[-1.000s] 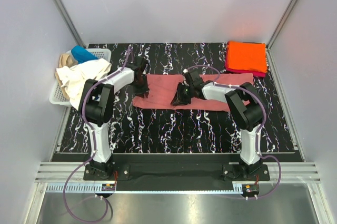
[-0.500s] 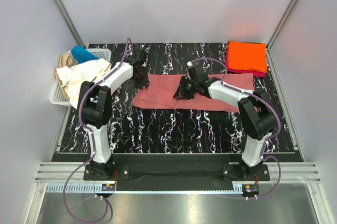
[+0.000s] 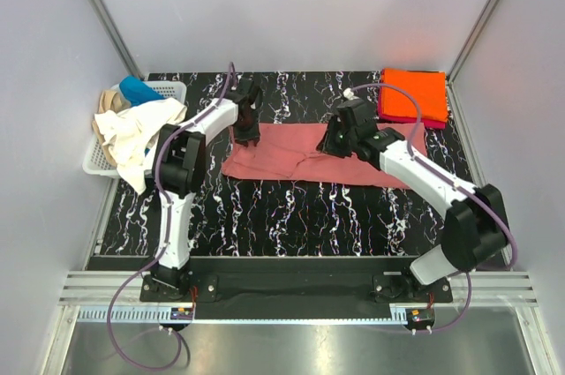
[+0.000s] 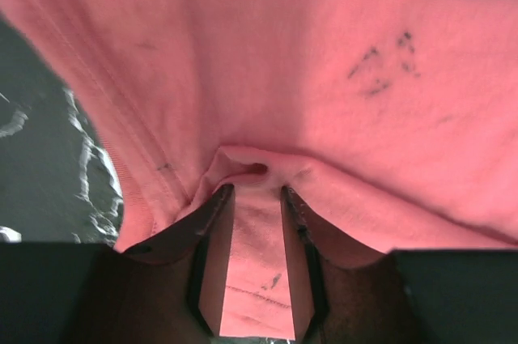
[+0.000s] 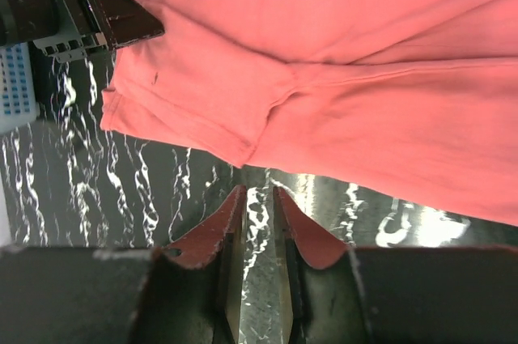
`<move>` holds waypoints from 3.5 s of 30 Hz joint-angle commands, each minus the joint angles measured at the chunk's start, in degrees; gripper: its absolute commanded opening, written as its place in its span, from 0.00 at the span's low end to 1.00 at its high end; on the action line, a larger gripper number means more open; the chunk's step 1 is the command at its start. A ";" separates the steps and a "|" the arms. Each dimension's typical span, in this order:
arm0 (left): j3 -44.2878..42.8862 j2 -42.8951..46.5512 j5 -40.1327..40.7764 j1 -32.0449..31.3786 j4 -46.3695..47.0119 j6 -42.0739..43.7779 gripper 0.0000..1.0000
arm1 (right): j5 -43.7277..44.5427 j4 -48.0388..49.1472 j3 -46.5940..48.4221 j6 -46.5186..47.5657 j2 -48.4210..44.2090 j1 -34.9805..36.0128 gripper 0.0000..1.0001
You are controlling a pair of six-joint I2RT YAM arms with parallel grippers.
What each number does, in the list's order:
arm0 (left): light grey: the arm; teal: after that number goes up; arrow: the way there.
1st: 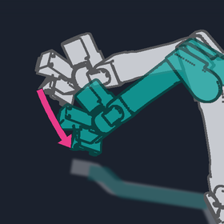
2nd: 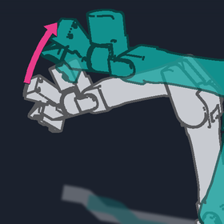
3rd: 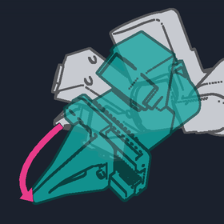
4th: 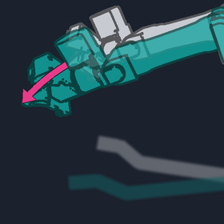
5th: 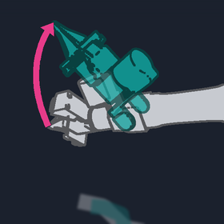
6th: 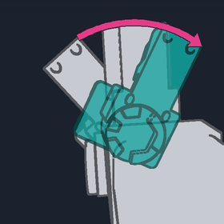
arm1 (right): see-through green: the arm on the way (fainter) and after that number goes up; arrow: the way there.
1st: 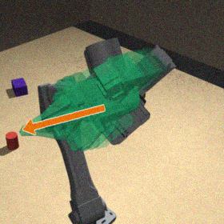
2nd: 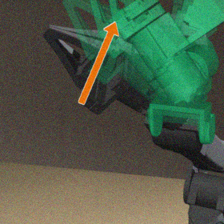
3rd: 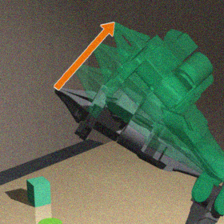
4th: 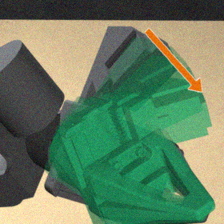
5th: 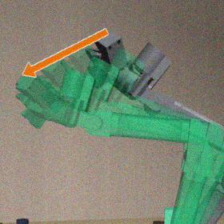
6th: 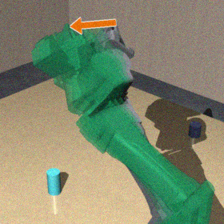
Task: Fold and stack the t-shirts
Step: Fold the tshirt
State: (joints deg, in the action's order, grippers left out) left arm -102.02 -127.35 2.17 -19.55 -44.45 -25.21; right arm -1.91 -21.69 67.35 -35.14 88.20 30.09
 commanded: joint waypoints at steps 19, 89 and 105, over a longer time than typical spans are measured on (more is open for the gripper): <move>-31.60 -9.35 -11.58 4.71 16.66 4.56 0.50 | 14.04 -2.21 -2.93 3.05 -14.99 -1.96 0.28; 21.88 20.93 5.21 -3.48 16.41 -4.23 0.40 | 10.52 -0.28 -16.90 -6.00 -24.57 -2.14 0.29; -3.35 -5.34 -0.32 -1.02 11.93 -3.89 0.40 | 10.70 0.25 -16.99 -6.08 -25.54 -2.14 0.29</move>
State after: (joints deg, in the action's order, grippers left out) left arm -101.10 -128.25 5.43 -20.91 -33.06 -30.20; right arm 7.51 -23.70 50.48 -41.23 63.26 28.16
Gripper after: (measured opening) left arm 0.399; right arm 0.293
